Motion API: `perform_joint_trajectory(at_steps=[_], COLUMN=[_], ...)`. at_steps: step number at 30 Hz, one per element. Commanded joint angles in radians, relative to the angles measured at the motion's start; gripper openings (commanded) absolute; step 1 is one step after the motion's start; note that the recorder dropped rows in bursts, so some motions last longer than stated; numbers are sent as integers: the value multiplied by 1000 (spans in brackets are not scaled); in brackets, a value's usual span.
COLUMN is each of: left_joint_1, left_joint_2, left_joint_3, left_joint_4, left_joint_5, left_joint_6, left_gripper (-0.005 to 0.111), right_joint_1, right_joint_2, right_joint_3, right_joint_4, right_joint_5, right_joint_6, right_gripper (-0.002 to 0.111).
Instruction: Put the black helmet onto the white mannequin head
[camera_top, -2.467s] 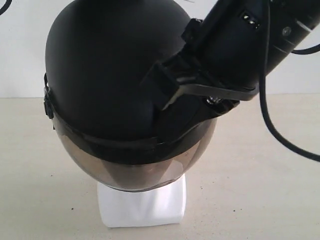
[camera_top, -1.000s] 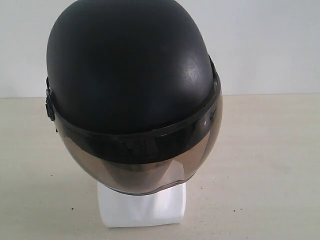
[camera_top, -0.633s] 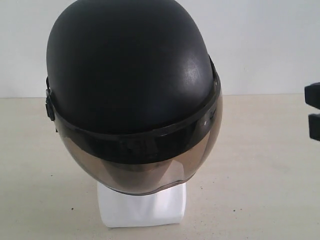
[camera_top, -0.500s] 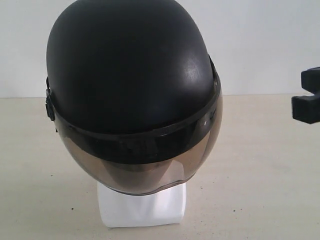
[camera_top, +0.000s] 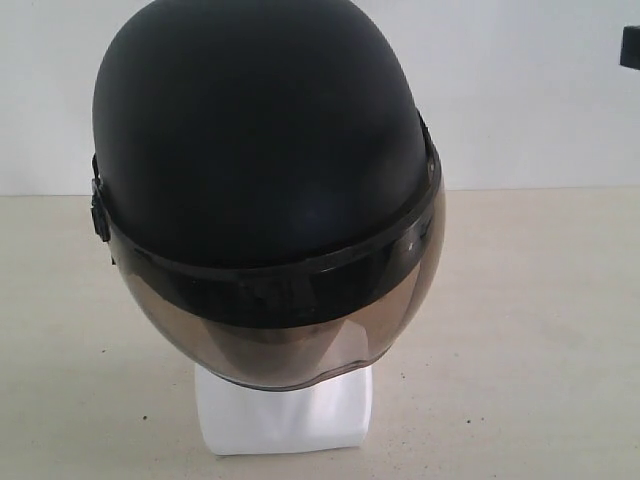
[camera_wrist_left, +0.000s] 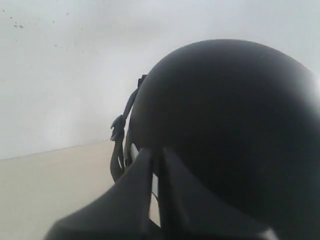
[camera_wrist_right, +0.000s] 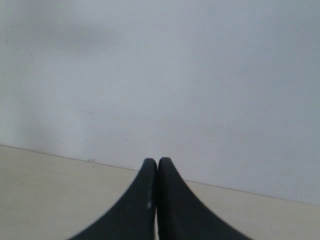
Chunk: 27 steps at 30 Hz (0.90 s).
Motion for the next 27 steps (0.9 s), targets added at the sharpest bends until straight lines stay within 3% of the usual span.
perform_joint_trajectory(at_steps=[1, 4, 10, 11, 14, 17, 23, 27], left_joint_1=[-7, -7, -7, -7, -7, -7, -7, -7], left_joint_2=[15, 60, 130, 130, 159, 200, 197, 208], left_joint_3=[7, 7, -5, -16, -33, -53, -68, -68], left_joint_4=[-35, -42, -47, -47, -101, -245, -473, -510], left_joint_5=[-52, -50, -102, -113, -104, -53, -7, 34], left_joint_6=[54, 59, 81, 88, 93, 229, 483, 501], left_gripper=[5, 5, 5, 5, 5, 5, 5, 5], right_joint_1=[53, 142, 309, 309, 225, 168, 172, 183], right_joint_2=[82, 94, -83, -117, -88, 34, 118, 118], right_joint_3=[-3, -3, -3, -3, -5, -5, -5, -5], right_joint_4=[63, 46, 42, 42, 65, 113, 80, 5], right_joint_5=[-142, -170, 38, 74, 81, -84, -223, -264], right_joint_6=[-37, -37, -108, -204, -224, -216, -25, 103], right_gripper=[0, 0, 0, 0, 0, 0, 0, 0])
